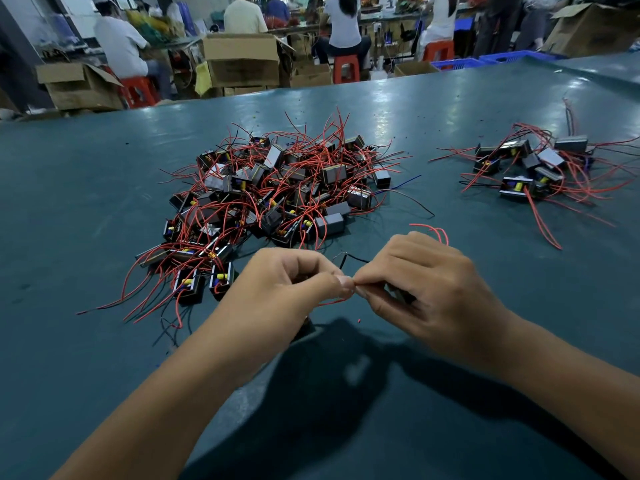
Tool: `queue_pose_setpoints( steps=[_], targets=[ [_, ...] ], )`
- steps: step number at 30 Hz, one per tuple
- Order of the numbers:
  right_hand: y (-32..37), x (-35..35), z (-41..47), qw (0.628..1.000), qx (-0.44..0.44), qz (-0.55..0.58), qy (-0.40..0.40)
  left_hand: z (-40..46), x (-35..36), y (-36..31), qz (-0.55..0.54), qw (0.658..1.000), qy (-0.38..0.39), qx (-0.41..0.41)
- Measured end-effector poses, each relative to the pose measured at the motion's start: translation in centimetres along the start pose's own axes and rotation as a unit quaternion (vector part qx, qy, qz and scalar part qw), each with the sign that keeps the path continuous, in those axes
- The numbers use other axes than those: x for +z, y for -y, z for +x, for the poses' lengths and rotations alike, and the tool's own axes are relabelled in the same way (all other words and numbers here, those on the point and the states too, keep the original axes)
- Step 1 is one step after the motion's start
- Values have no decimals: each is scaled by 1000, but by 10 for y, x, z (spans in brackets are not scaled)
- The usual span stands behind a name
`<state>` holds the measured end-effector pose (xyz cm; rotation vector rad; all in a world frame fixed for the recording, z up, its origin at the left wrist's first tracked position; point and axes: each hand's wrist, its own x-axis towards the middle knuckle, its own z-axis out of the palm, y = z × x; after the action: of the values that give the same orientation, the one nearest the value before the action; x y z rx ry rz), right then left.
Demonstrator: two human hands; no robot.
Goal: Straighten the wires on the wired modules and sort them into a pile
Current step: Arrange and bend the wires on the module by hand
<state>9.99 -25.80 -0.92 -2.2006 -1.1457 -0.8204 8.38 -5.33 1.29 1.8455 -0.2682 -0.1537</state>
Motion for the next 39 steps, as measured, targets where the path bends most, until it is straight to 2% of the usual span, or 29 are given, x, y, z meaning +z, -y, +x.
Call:
queue_pose_setpoints(
  steps=[2,4,9,13,22,27,29,31,34,39],
  targets=[
    [1,1,1,1000,-9,-5,-2,-1,2,-1,-86,993,19,-74],
    [1,1,1,1000,-4,1,0,-1,4,-3,-112,989,32,-91],
    [0,0,-1,998,44,48,1,3,0,0,-79,995,30,-59],
    [0,1,0,998,37,48,4,3,-2,-2,-97,991,54,-69],
    [0,1,-1,1000,15,23,5,4,5,5,-133,985,43,-97],
    [-2,1,-2,996,78,49,-11,8,0,9,-111,992,26,-56],
    [-3,2,-2,991,113,74,-20,7,-2,11,-14,1000,12,-10],
    [-3,2,-2,986,136,92,-32,6,-1,13,112,992,-4,60],
    [-3,3,-2,983,152,93,-31,6,4,16,166,982,-6,95],
    [-13,-1,-2,980,173,96,33,12,0,20,281,950,-32,130]
  ],
)
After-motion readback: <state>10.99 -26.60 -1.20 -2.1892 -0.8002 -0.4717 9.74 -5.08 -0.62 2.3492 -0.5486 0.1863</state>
